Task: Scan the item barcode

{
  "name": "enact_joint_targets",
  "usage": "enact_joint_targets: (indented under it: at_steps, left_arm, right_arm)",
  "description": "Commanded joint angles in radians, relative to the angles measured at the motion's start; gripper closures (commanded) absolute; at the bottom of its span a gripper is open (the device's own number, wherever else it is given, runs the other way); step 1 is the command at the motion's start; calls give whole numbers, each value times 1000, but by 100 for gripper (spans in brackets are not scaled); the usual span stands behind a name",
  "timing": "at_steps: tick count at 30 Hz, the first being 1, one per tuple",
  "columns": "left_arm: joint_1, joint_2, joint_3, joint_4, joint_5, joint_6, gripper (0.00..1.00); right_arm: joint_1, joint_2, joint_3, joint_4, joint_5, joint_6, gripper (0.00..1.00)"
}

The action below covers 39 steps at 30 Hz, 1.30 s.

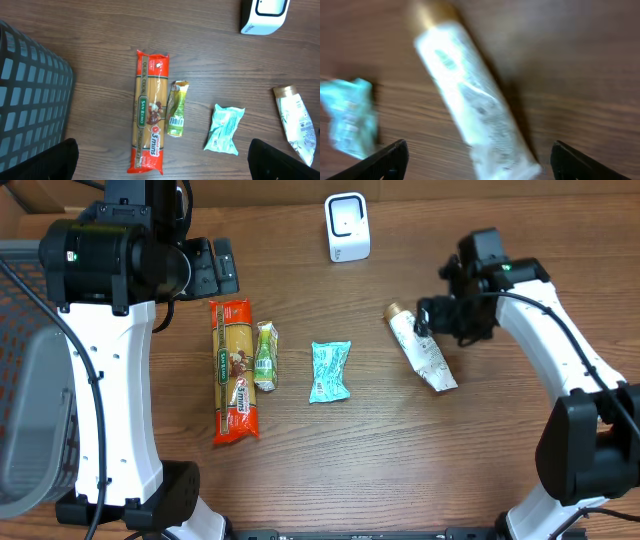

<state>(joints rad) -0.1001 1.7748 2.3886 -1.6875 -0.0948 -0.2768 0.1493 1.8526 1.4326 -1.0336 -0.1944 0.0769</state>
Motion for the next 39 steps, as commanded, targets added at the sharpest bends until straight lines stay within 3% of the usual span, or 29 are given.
enact_joint_targets:
  at_steps: [1,5,11,19,21,26,32,39]
  left_arm:
    - [1,4,2,-2,-9,19,0]
    - [1,4,2,-2,-9,19,0]
    - [1,4,2,-2,-10,19,0]
    - [1,4,2,-2,-10,19,0]
    - [1,4,2,-2,-9,19,0]
    - [1,4,2,-2,-10,19,0]
    - [1,4,2,-2,-10,19,0]
    - [1,4,2,-2,-10,19,0]
  right_arm:
    - [-23,10,-102,25,-37,-88,8]
    - [-44,10,-189,82,-171,-187,8]
    - [-29,10,-262,196,-177,-190,13]
    - [68,10,-317,286,22,-123,21]
    - [99,10,-330,295,81,-95,27]
    - [156,10,-332,293,180,-43,65]
    - [160,10,-269,221,239,2,96]
    - [225,10,-108,38,500,158,96]
